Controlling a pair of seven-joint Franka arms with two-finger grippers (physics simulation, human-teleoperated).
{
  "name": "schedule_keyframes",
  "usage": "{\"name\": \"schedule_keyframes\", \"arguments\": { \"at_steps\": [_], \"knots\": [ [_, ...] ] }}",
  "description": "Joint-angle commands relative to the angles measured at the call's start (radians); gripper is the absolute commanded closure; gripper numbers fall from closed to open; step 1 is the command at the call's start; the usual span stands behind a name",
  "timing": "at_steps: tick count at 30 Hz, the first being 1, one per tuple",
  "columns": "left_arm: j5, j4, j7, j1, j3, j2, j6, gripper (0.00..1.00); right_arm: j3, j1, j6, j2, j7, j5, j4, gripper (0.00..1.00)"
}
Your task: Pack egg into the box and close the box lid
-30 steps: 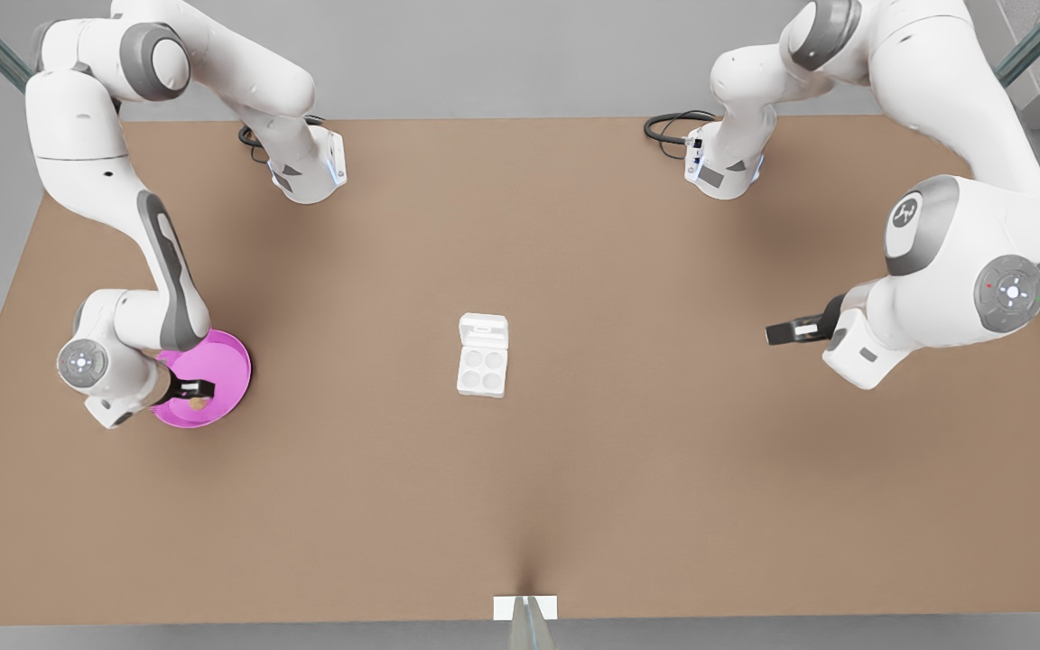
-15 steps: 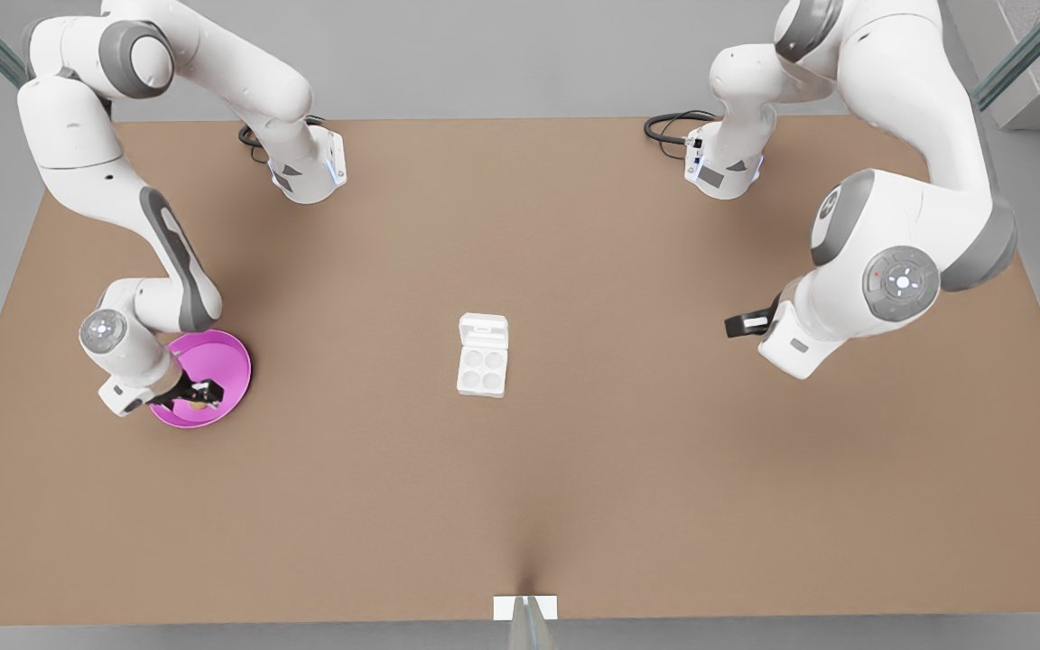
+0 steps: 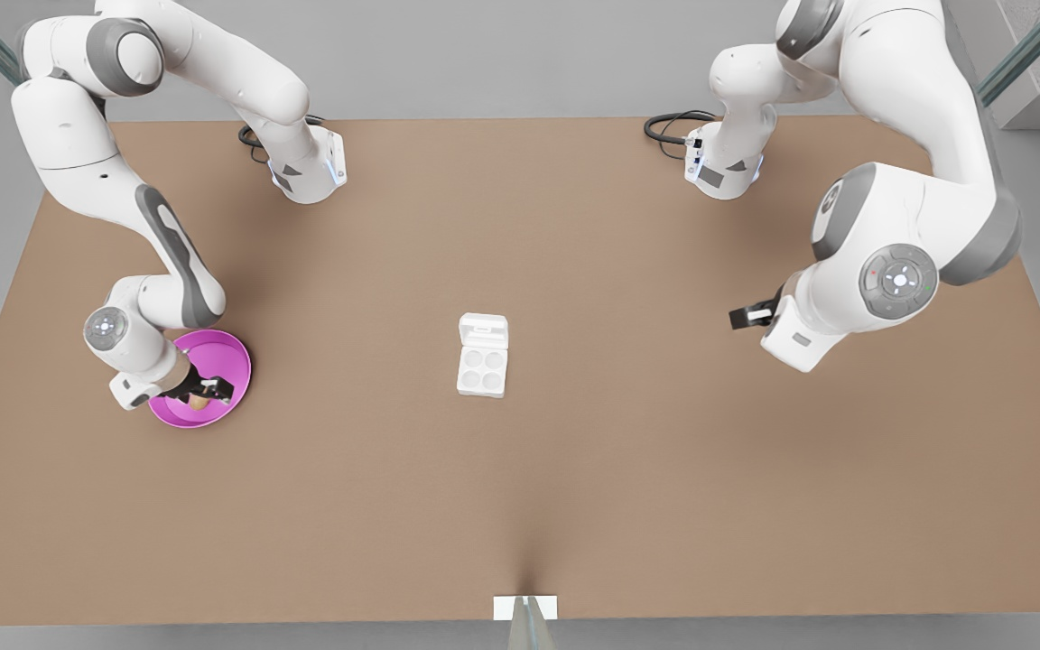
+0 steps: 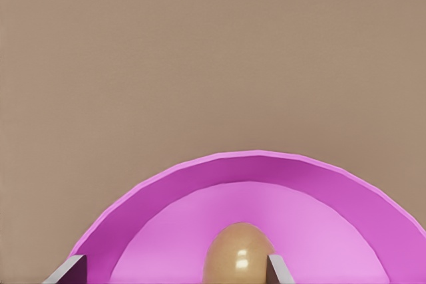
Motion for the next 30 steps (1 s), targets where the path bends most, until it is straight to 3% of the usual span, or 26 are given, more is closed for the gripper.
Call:
{"name": "schedule_keyframes", "arguments": {
  "at_steps": [1, 19, 20, 22, 26, 30],
  "knots": [
    [0.001, -0.001, -0.022, 0.0, -0.004, -0.002, -0.006, 0.0, 0.0, 0.0, -0.003, 0.0, 0.044, 0.004, 0.0, 0.0],
    [-0.007, 0.001, -0.023, -0.003, -0.01, 0.0, 0.007, 0.0, -0.004, -0.059, 0.004, 0.049, -0.005, -0.058, -0.006, 0.0],
    [-0.007, 0.001, -0.023, -0.003, -0.01, 0.0, 0.007, 0.0, -0.004, -0.064, 0.003, 0.048, -0.005, -0.058, -0.008, 0.19],
    [-0.005, 0.001, -0.023, -0.003, -0.01, 0.0, 0.006, 0.0, -0.004, -0.064, 0.001, 0.046, -0.005, -0.059, -0.008, 0.26],
    [-0.004, 0.001, -0.023, -0.003, -0.01, 0.0, 0.004, 0.0, 0.0, -0.064, 0.001, 0.04, -0.003, -0.059, -0.015, 0.29],
    [-0.004, 0.001, -0.023, -0.003, -0.01, 0.001, 0.003, 0.0, 0.0, -0.063, -0.005, 0.032, -0.005, -0.059, -0.018, 0.42]
  ]
}}
